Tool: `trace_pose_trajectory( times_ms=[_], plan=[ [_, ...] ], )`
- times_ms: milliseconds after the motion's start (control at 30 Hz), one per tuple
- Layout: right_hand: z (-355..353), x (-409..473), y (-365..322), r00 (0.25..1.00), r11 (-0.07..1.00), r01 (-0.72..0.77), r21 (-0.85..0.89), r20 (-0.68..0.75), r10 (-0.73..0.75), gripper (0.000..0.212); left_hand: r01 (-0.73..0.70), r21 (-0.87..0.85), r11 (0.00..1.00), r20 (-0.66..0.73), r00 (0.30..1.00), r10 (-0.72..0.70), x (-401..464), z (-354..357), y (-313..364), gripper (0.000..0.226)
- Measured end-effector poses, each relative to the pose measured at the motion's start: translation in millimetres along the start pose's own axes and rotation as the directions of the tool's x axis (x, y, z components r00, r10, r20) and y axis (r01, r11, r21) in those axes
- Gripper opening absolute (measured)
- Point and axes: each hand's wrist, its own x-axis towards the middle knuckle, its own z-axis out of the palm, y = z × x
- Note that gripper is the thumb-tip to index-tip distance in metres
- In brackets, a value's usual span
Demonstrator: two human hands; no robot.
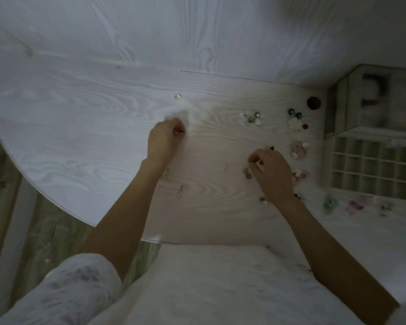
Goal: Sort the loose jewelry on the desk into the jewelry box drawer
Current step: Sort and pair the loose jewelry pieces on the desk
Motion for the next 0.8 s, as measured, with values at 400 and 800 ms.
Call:
trace_pose_trajectory(
  times_ms=[400,800],
  plan=[
    [-7,29,6,0.995,0.989,-0.054,-0.135,-0.089,0.042,0.01,0.055,-0.321,0.945,0.005,0.998,-0.057,-46,84,95,0.011],
    [-6,45,22,0.994,0.981,-0.107,-0.162,-0.055,0.1,0.019,0.06,-0.213,0.975,0.013,0.998,-0.058,-40,90,95,0.024]
  ],
)
